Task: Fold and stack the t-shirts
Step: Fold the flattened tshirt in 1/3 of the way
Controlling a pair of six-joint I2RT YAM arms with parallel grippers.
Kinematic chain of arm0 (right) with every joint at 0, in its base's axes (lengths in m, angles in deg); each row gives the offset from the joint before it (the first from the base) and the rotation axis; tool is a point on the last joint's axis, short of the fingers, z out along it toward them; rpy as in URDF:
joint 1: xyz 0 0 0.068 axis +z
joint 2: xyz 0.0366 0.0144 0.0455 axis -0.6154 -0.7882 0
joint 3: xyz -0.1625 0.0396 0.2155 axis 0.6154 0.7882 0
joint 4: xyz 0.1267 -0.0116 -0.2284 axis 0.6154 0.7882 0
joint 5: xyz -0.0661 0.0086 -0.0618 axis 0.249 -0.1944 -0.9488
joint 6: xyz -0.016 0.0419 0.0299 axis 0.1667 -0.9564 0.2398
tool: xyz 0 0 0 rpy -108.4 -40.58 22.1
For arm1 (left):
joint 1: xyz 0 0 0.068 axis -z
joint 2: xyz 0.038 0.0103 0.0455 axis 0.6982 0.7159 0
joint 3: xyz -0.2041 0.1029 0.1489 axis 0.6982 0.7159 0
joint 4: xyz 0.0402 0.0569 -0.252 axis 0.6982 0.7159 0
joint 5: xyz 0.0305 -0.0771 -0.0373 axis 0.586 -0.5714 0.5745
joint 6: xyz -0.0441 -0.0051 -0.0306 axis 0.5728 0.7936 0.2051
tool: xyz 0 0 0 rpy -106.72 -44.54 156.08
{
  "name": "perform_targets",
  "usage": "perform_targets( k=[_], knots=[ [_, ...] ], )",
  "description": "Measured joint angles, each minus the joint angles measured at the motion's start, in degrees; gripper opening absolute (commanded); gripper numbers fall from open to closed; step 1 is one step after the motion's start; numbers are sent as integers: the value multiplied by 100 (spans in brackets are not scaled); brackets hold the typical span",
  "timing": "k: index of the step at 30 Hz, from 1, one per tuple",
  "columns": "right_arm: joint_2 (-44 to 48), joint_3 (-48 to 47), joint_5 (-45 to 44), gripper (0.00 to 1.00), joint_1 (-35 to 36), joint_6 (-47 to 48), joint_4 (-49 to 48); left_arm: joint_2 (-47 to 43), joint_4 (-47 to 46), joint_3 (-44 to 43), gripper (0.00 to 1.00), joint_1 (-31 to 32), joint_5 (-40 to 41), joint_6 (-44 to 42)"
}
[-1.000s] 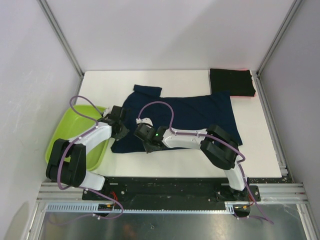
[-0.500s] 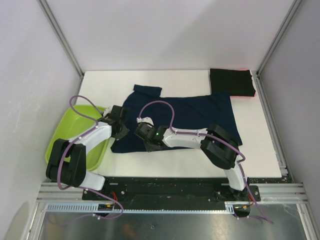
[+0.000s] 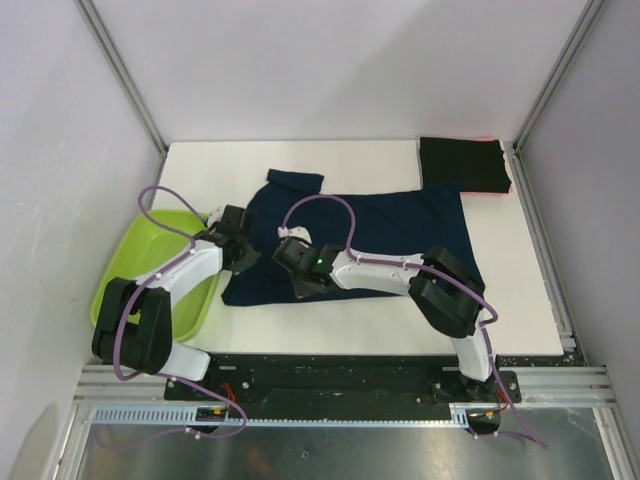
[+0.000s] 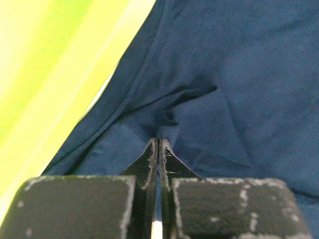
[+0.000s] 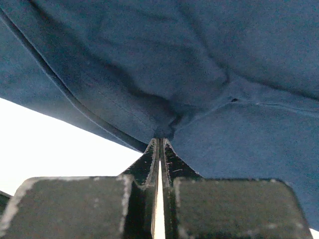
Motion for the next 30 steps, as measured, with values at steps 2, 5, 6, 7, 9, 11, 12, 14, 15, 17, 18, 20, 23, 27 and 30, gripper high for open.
perform_targets(
  k=[2, 5, 6, 7, 9, 11, 12, 14, 15, 17, 18, 20, 23, 27, 30],
  knots=[
    [116, 0, -2, 0, -103, 0, 9, 2, 0, -116, 0, 0, -15, -17],
    [264, 0, -24, 0, -278, 2, 2, 68, -7, -391, 0, 0, -44, -37],
    [297, 0, -31, 0, -341, 2, -2, 107, -13, -496, 0, 0, -55, -59],
    [328, 0, -35, 0, -391, 4, -15, 166, -17, -627, 0, 0, -74, -70],
    [339, 0, -37, 0, -542, 4, -57, 299, -42, -835, 0, 0, -125, -111],
    [339, 0, -35, 0, -649, 13, -94, 472, -83, -1029, 0, 0, -166, -125],
    [339, 0, -35, 0, -708, 20, -116, 584, -111, -1134, 0, 0, -188, -140],
    [339, -2, -37, 0, -804, 24, -175, 804, -199, -1303, 0, 0, -216, -164],
    [337, -2, -42, 0, -872, 26, -201, 931, -229, -1405, 0, 0, -245, -168],
    [319, -2, -46, 0, -981, 48, -260, 1174, -313, -1591, 0, 0, -293, -175],
    [304, -4, -52, 0, -1034, 68, -299, 1300, -343, -1696, 0, 0, -306, -179],
    [258, -13, -39, 0, -1147, 109, -382, 1519, -409, -1869, 0, 0, -332, -179],
    [146, -74, -4, 0, -1340, 149, -498, 1770, -507, -2085, 0, 0, -343, -177],
    [-155, -372, 26, 0, -1543, 245, -595, 1967, -619, -2243, 0, 0, -295, -160],
    [-387, -608, 31, 0, -1657, 308, -649, 2022, -638, -2286, 0, 0, -251, -162]
  ],
)
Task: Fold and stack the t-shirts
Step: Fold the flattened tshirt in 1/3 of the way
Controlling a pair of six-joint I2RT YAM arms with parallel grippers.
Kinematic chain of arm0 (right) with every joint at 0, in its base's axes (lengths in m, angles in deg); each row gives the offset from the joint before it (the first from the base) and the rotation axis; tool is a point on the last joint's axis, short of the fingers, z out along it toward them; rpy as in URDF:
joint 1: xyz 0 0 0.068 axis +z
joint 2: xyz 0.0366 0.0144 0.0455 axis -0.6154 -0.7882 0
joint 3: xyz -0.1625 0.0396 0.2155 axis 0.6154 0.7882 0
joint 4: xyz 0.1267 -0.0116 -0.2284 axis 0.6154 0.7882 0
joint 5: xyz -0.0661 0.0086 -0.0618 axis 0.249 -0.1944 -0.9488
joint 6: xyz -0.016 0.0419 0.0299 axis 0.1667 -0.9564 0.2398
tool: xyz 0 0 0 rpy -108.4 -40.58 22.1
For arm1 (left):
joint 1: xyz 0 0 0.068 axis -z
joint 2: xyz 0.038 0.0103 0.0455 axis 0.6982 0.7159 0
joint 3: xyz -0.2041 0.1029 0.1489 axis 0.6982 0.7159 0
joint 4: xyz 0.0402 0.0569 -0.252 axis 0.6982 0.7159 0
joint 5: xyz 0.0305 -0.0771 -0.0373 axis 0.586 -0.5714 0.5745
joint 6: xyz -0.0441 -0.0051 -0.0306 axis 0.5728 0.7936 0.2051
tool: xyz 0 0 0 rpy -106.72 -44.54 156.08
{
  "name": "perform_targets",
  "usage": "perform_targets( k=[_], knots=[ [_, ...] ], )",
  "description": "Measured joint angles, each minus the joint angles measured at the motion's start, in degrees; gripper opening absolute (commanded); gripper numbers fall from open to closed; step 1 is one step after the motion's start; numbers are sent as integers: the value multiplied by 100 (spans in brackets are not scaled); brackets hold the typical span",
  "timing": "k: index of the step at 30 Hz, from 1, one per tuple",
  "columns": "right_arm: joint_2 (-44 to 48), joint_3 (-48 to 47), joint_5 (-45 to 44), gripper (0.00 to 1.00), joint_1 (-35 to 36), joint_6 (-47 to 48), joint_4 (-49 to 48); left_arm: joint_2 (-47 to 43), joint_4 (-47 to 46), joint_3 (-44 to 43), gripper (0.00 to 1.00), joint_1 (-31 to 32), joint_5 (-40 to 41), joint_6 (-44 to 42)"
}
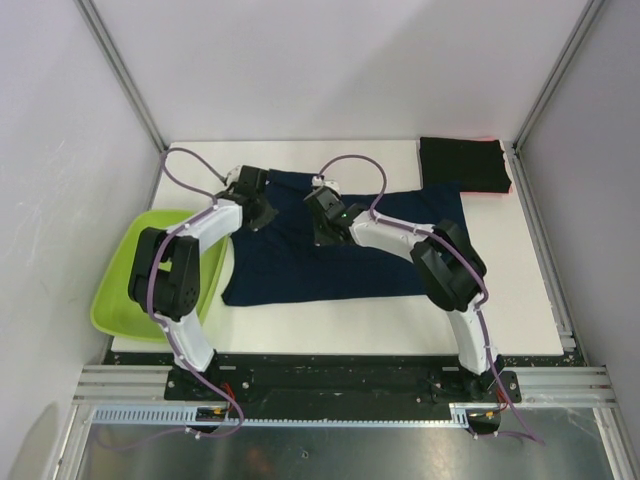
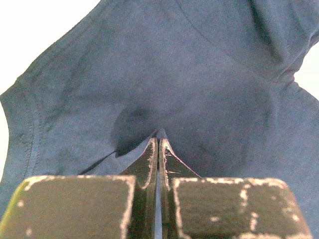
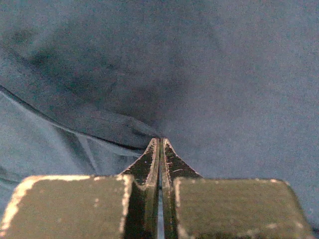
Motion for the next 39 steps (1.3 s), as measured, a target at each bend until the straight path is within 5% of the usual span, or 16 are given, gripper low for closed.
perform_targets(
  k=[3, 5, 9, 13, 16, 26, 31, 39],
  knots=[
    [-210, -223, 20, 3, -59, 66, 0, 142, -37, -146, 2, 0, 7, -15],
    [-295, -306, 22, 17, -90, 83, 0, 238, -79, -225, 10, 0, 4, -50],
    [-326, -352, -7, 43, -140, 76, 26, 380, -162, -280, 63, 0, -7, -175],
    [-319, -433, -33, 50, -289, 72, 116, 413, -195, -376, 86, -37, -105, -323],
    [-243, -433, -55, 49, -520, 46, 284, 382, -304, -472, 83, -109, -234, -415],
    [636, 63, -105, 45, -632, -160, 356, -914, -431, 723, 44, -188, -667, -221],
    [999, 850, -162, 44, -632, -435, 404, -1403, -393, 1609, 42, -168, -927, -120],
    [2564, 2514, -544, 45, -1672, -940, 822, -2059, -339, 2564, 44, 72, -1141, -42]
  ],
)
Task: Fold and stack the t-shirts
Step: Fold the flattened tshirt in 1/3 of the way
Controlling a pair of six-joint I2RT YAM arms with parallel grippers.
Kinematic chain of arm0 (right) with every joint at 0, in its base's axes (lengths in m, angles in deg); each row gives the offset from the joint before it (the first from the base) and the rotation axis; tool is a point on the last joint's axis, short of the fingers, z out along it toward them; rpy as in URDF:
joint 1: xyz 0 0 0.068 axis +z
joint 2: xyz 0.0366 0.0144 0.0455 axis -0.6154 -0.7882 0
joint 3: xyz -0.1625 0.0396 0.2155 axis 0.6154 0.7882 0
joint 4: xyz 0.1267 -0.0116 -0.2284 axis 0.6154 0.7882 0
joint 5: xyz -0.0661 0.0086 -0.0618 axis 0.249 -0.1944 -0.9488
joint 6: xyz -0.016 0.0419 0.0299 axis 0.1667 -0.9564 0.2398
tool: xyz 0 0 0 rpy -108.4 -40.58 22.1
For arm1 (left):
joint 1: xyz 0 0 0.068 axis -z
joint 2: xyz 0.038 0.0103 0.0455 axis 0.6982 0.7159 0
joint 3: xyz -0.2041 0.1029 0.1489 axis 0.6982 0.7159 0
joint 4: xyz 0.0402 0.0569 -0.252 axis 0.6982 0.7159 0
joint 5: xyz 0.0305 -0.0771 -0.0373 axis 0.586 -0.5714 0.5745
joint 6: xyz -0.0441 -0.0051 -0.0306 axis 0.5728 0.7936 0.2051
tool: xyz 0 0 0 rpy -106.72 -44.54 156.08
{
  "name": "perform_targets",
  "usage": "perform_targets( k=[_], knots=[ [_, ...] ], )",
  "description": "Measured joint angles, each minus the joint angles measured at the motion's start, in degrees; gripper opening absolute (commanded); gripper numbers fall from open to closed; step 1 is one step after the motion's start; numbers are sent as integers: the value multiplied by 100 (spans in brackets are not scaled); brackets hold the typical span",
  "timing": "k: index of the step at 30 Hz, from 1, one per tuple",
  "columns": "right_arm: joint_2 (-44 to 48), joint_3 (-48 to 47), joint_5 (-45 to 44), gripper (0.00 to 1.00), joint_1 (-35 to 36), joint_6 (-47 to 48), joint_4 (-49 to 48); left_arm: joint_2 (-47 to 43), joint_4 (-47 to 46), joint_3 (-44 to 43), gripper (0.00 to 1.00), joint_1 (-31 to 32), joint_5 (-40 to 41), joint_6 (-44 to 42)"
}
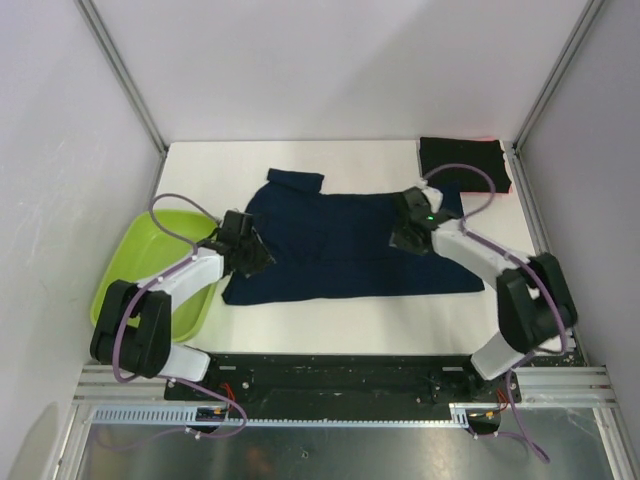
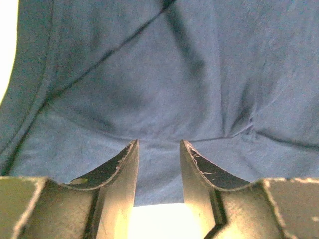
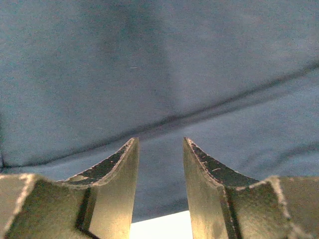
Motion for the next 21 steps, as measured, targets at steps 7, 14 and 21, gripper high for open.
perform_targets(
  k=[7, 14, 21],
  knots=[
    [1379, 1338, -15, 45, -1189, -330, -44, -105, -15, 531, 50, 267, 142, 404],
    [1547, 2328, 181, 45, -1873, -728, -479, -210, -133, 730, 53, 269, 382, 863],
    [1731, 2811, 269, 46, -2223, -1318, -713, -293, -282, 861, 55, 286, 476, 1099]
  ],
)
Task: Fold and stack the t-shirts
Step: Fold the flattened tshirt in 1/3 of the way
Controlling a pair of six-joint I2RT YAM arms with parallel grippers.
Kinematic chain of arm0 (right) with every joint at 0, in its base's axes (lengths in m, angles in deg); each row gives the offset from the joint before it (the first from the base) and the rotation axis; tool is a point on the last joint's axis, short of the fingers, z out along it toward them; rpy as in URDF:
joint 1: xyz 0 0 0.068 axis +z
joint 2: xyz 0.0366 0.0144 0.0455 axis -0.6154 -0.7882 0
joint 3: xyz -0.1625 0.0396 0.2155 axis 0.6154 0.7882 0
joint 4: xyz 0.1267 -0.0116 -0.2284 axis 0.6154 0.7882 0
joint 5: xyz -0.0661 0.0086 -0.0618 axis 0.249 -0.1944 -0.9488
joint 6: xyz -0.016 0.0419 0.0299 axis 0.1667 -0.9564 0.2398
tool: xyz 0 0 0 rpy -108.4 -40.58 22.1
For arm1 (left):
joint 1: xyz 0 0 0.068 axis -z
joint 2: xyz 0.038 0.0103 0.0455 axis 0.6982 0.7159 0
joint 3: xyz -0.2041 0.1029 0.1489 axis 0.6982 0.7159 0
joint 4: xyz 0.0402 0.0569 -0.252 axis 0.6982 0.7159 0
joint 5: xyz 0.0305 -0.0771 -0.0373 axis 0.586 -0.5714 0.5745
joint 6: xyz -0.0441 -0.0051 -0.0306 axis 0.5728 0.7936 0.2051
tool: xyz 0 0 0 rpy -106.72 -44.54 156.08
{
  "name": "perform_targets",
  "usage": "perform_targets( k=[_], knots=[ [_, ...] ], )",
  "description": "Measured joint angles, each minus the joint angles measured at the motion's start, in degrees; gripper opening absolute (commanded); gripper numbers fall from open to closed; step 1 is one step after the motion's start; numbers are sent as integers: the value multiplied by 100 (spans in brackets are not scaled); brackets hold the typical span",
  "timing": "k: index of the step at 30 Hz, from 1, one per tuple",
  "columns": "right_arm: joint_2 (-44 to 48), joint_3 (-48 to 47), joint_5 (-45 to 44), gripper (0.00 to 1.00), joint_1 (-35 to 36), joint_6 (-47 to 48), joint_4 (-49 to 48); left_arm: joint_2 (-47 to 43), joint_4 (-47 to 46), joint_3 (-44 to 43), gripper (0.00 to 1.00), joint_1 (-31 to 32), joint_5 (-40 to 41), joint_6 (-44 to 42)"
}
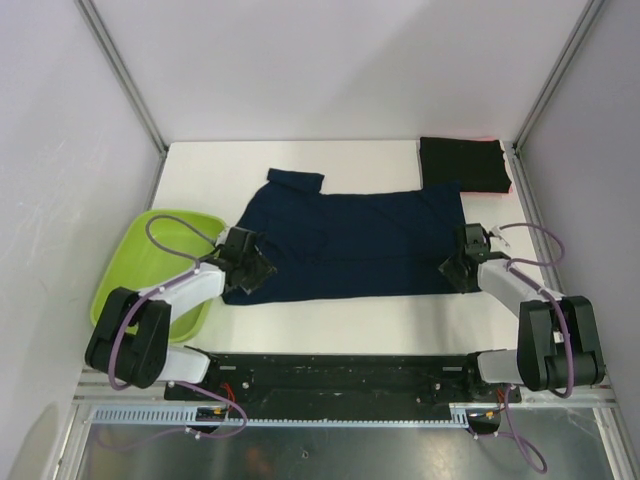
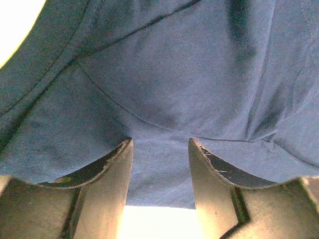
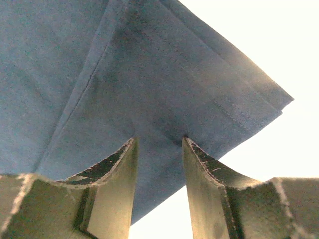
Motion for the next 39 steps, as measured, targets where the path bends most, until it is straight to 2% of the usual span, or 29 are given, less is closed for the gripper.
perform_targets(
  k=[7, 17, 28, 39],
  knots=[
    [223, 127, 168, 49, -448, -420, 149, -380, -238, 382, 56, 9, 96, 260],
    [907, 468, 448, 49, -1360, -896, 986, -1110, -48, 872, 58, 9, 138, 531],
    [1510, 752, 693, 51, -1655, -883, 1453, -1661, 282, 1139, 58, 9, 179, 608],
    [1534, 789, 1082, 54, -1705, -271, 1150, -1615, 492, 1021, 58, 9, 179, 417]
  ],
)
